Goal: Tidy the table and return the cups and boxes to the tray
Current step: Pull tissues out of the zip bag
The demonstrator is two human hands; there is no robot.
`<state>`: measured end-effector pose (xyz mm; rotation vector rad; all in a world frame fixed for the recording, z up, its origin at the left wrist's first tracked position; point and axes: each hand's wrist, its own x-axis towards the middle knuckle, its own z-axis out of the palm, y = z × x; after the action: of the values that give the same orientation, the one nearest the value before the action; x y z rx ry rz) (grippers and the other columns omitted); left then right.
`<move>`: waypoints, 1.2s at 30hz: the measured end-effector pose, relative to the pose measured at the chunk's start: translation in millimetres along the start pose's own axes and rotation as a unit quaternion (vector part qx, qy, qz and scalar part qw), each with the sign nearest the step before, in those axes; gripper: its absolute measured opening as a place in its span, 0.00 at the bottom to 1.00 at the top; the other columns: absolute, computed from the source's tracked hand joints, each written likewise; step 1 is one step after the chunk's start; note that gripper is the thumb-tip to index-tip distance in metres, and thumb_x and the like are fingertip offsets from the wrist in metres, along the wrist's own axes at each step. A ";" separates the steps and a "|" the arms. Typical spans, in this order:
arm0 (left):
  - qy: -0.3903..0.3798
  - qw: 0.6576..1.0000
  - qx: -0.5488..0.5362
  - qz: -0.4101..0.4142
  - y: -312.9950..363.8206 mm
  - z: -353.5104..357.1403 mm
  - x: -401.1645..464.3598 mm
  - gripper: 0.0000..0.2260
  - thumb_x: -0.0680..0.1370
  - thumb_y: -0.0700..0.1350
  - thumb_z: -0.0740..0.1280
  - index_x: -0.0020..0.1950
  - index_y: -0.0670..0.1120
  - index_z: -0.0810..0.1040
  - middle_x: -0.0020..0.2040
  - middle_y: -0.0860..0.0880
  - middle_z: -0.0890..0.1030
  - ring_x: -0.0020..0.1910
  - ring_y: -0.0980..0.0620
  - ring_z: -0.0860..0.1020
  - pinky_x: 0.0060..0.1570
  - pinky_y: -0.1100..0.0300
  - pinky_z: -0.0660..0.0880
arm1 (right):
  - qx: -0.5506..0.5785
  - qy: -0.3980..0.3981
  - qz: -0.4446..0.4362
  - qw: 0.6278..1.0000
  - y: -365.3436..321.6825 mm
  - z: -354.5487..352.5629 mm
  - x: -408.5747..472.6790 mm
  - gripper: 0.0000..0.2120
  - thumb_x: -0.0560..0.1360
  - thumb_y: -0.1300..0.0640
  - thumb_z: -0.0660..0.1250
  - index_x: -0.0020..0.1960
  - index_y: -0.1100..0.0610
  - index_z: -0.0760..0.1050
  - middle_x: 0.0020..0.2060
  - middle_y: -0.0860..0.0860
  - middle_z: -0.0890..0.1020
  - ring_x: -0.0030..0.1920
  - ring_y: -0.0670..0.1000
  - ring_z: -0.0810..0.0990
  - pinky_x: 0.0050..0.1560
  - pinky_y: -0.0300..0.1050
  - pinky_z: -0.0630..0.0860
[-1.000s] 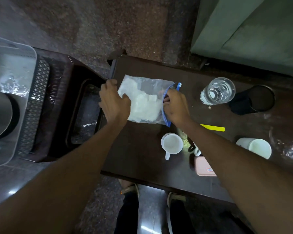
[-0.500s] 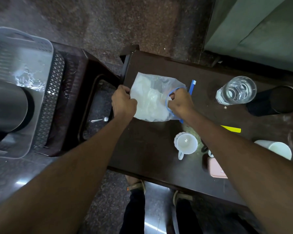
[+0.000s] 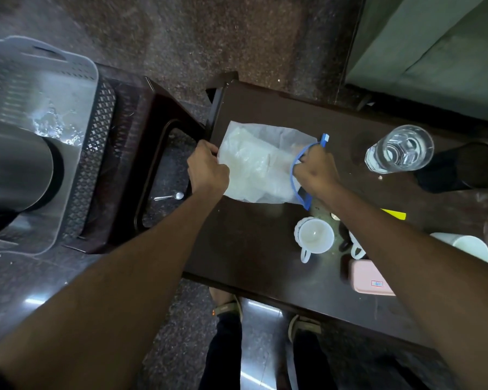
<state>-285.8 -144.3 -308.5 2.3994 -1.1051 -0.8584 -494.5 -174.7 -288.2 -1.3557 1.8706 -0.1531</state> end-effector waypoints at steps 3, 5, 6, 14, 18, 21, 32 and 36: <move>0.003 1.000 -0.003 -0.018 -2.7 -3.6 -0.2 0.15 0.75 0.29 0.65 0.58 0.42 0.78 0.52 0.44 0.83 0.49 0.46 0.81 0.45 0.52 0.81 | 0.031 0.026 -0.010 0.999 5.9 -9.8 -1.4 0.06 0.74 0.63 0.68 0.45 0.67 0.76 0.40 0.62 0.80 0.38 0.60 0.76 0.32 0.43 0.66; 0.000 1.000 -0.004 -0.026 -5.2 -5.3 -0.8 0.15 0.75 0.29 0.66 0.59 0.42 0.79 0.53 0.43 0.84 0.51 0.44 0.83 0.46 0.50 0.82 | 0.059 0.038 -0.019 0.997 9.5 -16.4 -5.3 0.05 0.74 0.61 0.70 0.48 0.62 0.81 0.44 0.58 0.84 0.41 0.56 0.80 0.37 0.45 0.74; 0.000 1.000 -0.003 -0.028 -5.9 -6.3 -1.5 0.15 0.75 0.29 0.66 0.59 0.42 0.78 0.53 0.43 0.84 0.51 0.44 0.83 0.46 0.50 0.83 | 0.069 0.046 -0.026 0.996 11.6 -19.6 -7.6 0.05 0.74 0.61 0.71 0.49 0.60 0.82 0.45 0.56 0.85 0.44 0.55 0.83 0.41 0.47 0.78; -0.009 0.999 0.020 -0.034 5.4 -17.6 -11.1 0.18 0.76 0.31 0.68 0.65 0.39 0.75 0.61 0.39 0.82 0.61 0.38 0.80 0.61 0.41 0.79 | 0.059 0.096 -0.057 0.992 30.9 -59.3 -27.3 0.11 0.71 0.67 0.66 0.49 0.58 0.84 0.44 0.54 0.86 0.47 0.57 0.84 0.44 0.49 0.79; 0.041 0.994 0.082 0.056 36.7 -21.9 -33.5 0.23 0.73 0.35 0.68 0.68 0.44 0.73 0.67 0.43 0.74 0.71 0.40 0.71 0.72 0.40 0.64 | -0.006 0.143 -0.090 0.986 42.2 -92.0 -44.3 0.11 0.71 0.66 0.67 0.48 0.56 0.85 0.43 0.51 0.85 0.46 0.53 0.82 0.44 0.43 0.72; 0.009 0.983 0.044 0.179 73.1 -16.8 -55.5 0.24 0.75 0.41 0.72 0.71 0.47 0.74 0.68 0.48 0.75 0.70 0.44 0.73 0.73 0.45 0.62 | -0.029 0.175 -0.090 0.980 49.2 -120.3 -57.8 0.10 0.72 0.63 0.68 0.50 0.55 0.85 0.44 0.52 0.86 0.47 0.55 0.82 0.46 0.44 0.75; -0.320 0.868 0.170 0.339 143.7 45.9 -66.2 0.39 0.79 0.37 0.69 0.86 0.54 0.56 0.82 0.46 0.69 0.77 0.44 0.71 0.73 0.42 0.68 | -0.007 0.101 -0.092 0.991 77.3 -137.2 -62.4 0.11 0.71 0.65 0.69 0.46 0.51 0.85 0.42 0.53 0.85 0.50 0.58 0.84 0.46 0.47 0.78; -0.328 0.850 0.284 0.300 122.3 52.8 -52.8 0.34 0.84 0.42 0.65 0.86 0.57 0.55 0.86 0.47 0.60 0.81 0.42 0.66 0.77 0.38 0.63 | 0.013 0.094 -0.101 0.990 76.0 -129.4 -58.8 0.13 0.70 0.68 0.66 0.46 0.55 0.85 0.42 0.53 0.86 0.47 0.55 0.84 0.42 0.45 0.77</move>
<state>-415.2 -183.9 -261.6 1.9004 -2.5048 -1.2701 -630.4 -137.6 -209.9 -1.5566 1.8723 -0.4195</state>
